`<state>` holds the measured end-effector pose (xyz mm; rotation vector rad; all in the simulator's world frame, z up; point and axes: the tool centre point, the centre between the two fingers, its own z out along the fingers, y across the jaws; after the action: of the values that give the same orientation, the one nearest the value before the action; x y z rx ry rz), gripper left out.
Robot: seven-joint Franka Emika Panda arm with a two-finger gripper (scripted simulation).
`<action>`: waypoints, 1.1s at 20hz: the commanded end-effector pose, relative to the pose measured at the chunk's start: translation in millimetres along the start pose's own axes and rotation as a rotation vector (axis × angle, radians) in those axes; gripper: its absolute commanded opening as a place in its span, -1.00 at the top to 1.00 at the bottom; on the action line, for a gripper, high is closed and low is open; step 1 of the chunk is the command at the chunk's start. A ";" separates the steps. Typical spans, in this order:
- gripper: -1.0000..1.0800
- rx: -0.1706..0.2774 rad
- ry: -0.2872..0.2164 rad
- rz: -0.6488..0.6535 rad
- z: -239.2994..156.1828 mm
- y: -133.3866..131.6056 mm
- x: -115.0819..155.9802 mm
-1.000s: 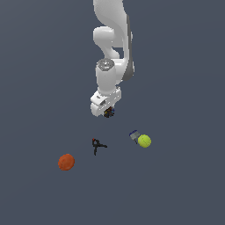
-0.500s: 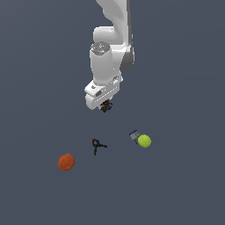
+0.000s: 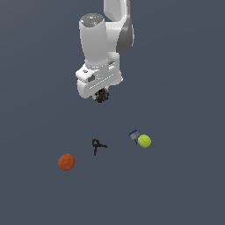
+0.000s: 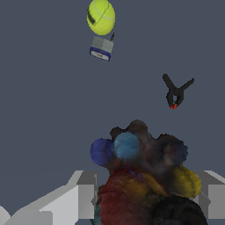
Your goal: Pick up a designated object from a clutter of objects.
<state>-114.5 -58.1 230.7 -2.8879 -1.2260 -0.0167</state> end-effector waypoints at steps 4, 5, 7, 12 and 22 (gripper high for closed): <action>1.00 0.000 -0.002 0.001 -47.9 11.2 -4.6; 1.00 0.000 -0.002 0.001 -57.0 13.4 -5.5; 1.00 0.000 -0.004 0.002 -74.9 18.0 -7.2; 1.00 0.000 -0.006 0.004 -120.3 30.0 -11.2; 1.00 0.000 -0.011 0.007 -182.3 48.6 -15.1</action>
<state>-92.8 -102.3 405.0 -2.8957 -1.2177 -0.0015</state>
